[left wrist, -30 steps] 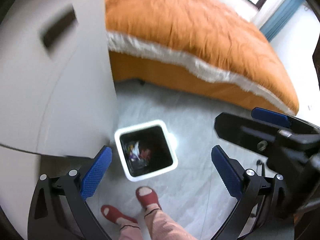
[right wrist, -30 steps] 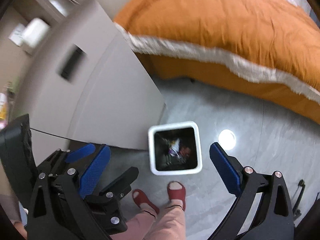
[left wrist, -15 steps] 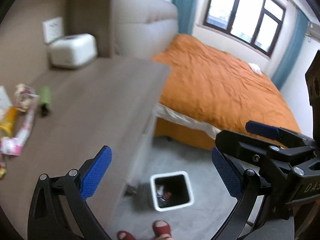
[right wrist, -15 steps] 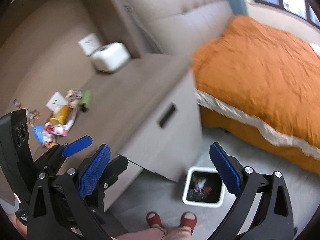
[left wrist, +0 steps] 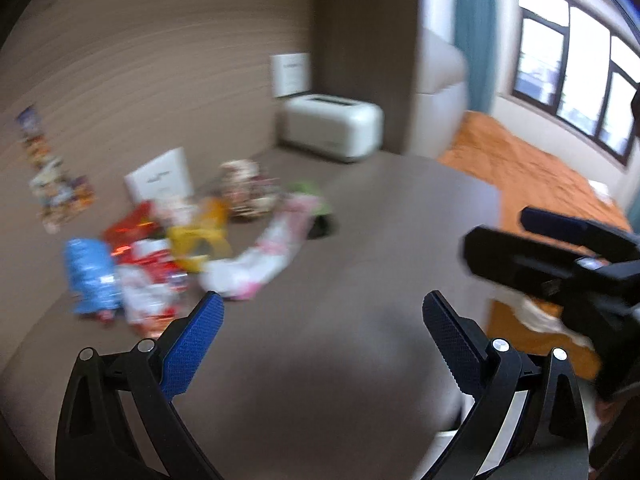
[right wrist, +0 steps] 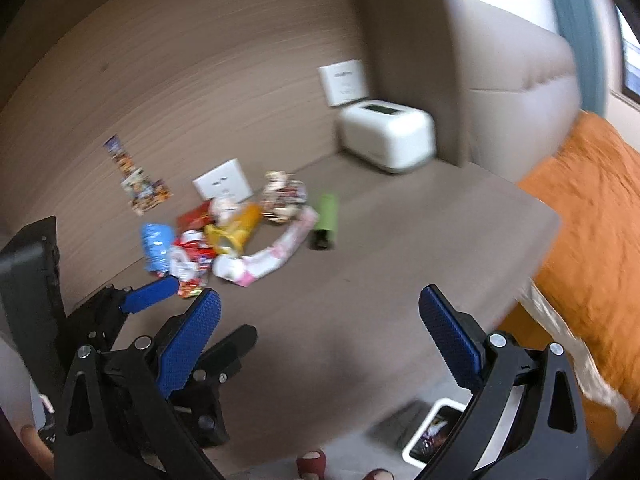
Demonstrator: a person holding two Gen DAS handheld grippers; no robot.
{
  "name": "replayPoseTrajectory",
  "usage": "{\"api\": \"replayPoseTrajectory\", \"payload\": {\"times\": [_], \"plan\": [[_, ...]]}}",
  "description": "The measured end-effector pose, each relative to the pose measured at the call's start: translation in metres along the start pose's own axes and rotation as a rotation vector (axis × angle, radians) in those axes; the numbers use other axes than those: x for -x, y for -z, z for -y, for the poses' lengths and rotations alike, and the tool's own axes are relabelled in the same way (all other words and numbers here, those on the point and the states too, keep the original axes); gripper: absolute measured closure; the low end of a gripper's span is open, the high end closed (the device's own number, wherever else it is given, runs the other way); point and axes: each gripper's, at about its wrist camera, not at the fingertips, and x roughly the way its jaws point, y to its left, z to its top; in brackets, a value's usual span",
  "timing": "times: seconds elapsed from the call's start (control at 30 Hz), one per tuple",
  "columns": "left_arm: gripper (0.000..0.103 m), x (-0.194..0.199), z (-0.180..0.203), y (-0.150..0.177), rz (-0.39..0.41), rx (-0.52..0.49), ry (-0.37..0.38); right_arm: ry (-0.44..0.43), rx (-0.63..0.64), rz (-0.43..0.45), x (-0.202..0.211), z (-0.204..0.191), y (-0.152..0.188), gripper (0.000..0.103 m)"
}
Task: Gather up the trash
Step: 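Move both tools back to the trash pile on the desk, then grasp the blue chip bag with the left tool while the right grasps the red-white wrapper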
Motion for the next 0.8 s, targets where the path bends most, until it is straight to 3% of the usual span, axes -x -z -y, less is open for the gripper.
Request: {"api": "replayPoseTrajectory", "payload": {"times": [0.27,0.63,0.8], "plan": [[0.005,-0.003,-0.106,0.004,-0.009,0.141,-0.182,-0.084,0.11,-0.066,-0.05,-0.055,-0.011,0.004],[0.005,-0.035,-0.21,-0.007,-0.03,0.216,-0.324,-0.194,0.211,-0.174,-0.142,-0.137,-0.011,0.004],[0.005,-0.072,-0.237,-0.012,-0.089,0.234,-0.258,-0.179,0.262,-0.205,-0.186,-0.167,-0.008,0.004]]}}
